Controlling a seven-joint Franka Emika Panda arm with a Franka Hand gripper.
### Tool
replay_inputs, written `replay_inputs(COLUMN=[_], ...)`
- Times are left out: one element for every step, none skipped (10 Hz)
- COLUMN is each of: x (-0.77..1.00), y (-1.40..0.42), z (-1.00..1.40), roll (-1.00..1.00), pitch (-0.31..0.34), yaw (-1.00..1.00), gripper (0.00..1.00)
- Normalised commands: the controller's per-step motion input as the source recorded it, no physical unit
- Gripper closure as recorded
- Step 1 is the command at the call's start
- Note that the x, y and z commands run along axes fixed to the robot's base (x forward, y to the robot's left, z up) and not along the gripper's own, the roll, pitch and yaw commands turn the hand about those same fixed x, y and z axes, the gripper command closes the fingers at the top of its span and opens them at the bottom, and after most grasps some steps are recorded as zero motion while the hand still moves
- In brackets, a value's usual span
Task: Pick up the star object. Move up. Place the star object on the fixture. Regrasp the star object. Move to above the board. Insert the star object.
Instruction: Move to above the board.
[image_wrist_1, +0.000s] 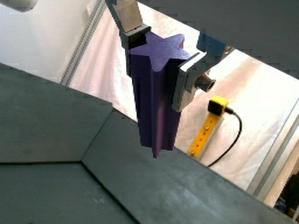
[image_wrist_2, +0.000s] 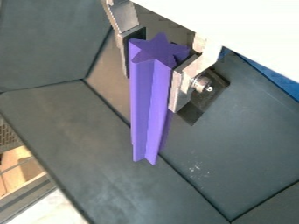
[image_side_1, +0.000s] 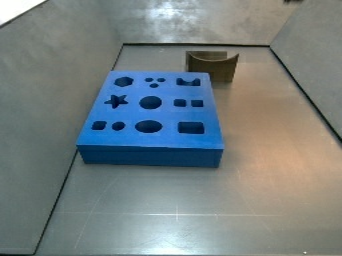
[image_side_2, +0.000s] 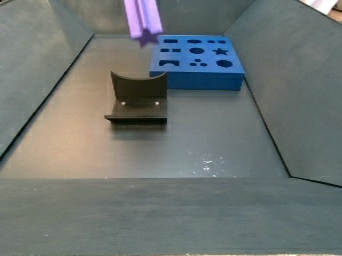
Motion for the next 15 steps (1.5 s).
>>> replay_inputs(x=[0.01,0.02,0.02,0.02,0.02,0.03,-0.48,-0.48,-0.52,-0.53,-0.53,-0.55,-0.56,-0.60,-0.52], y=[0.04,0.03,0.02,0.01,0.00,-0.01,-1.00,-1.00,-1.00,-1.00,-1.00,-1.00,-1.00,-1.00,-0.82], z=[1.00,1.00,0.82,0.65,0.43,0.26,-0.01,-0.04,-0.04,-0.05,-0.05,-0.05,-0.05,-0.05,-0.05], roll=[-0.03,-0.02,-0.02,-0.01,0.00,0.01,-1.00,-1.00,-1.00,-1.00,-1.00,-1.00,-1.00,-1.00,-1.00], pitch=[-0.050,-0.033,-0.008,0.018,0.056,0.084,-0.137,-0.137,-0.155,-0.169,-0.177,-0.187,-0.192,-0.206,-0.215], yaw=[0.05,0.02,-0.02,-0.03,-0.03,-0.03,-0.01,-0.01,-0.01,-0.01,-0.02,-0.02,-0.03,-0.04,-0.04], gripper=[1.00,1.00,1.00,1.00,1.00,1.00,1.00,1.00,1.00,1.00,1.00,1.00,1.00,1.00,1.00])
